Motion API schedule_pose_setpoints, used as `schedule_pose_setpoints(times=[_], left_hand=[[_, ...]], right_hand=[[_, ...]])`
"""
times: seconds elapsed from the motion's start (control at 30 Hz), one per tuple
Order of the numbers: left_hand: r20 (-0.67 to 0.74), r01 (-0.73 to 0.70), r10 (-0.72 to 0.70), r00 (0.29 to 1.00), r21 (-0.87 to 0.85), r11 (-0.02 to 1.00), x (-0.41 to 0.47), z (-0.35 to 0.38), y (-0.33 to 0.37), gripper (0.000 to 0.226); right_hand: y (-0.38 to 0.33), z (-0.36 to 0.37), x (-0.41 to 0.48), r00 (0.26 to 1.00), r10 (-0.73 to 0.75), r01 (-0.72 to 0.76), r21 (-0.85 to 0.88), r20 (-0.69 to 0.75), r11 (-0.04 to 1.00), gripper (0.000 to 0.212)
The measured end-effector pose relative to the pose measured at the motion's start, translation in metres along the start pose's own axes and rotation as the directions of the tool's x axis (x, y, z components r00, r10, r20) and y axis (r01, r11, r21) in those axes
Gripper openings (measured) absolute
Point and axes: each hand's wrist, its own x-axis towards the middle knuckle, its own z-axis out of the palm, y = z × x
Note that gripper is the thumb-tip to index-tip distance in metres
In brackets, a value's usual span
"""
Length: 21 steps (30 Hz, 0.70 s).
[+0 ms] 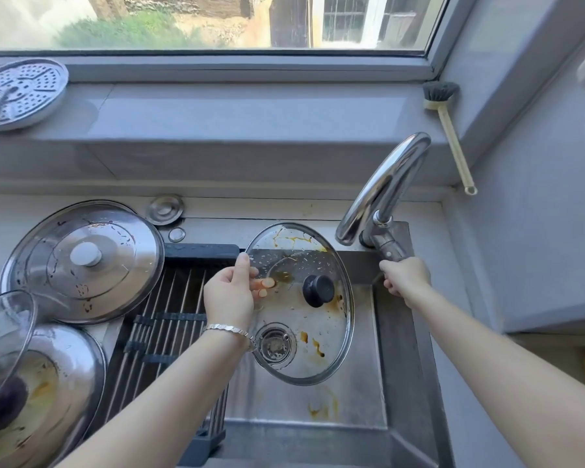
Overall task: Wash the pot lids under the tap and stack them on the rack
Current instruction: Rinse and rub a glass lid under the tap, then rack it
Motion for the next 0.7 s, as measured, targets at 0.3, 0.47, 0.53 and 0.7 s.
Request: schedule_pose_setpoints(times=[0.3,0.47,0.53,0.7], left_hand=[[0.024,-0.017,0.017,1.0,0.023,1.0,-0.01,-0.004,-0.007,0.034],[0.026,-0.086,0.085,0.996,0.043,0.995,-0.016,-0.005,-0.009,0.036],[0.048,-0.114,0.113,0.992,0.032,0.993,-0.021,-0.009,-0.01,0.036],[0.077,-0.215,0.209,0.975,0.089,0.973,-0.027,-0.013,-0.009,0.039]], right_hand=[[-0.023,0.028,-0.093,0.914,-0.398,0.403,-0.268,0.077,0.875,0.046],[-0.021,0.064,-0.16,0.585,-0.629,0.804,-0.269,0.511,0.53,0.067],[-0.031,0.066,-0.138,0.708,-0.516,0.698,-0.365,0.482,0.616,0.059],[-0.036,0.076,-0.151,0.755,-0.519,0.653,-0.399,0.4,0.643,0.067]])
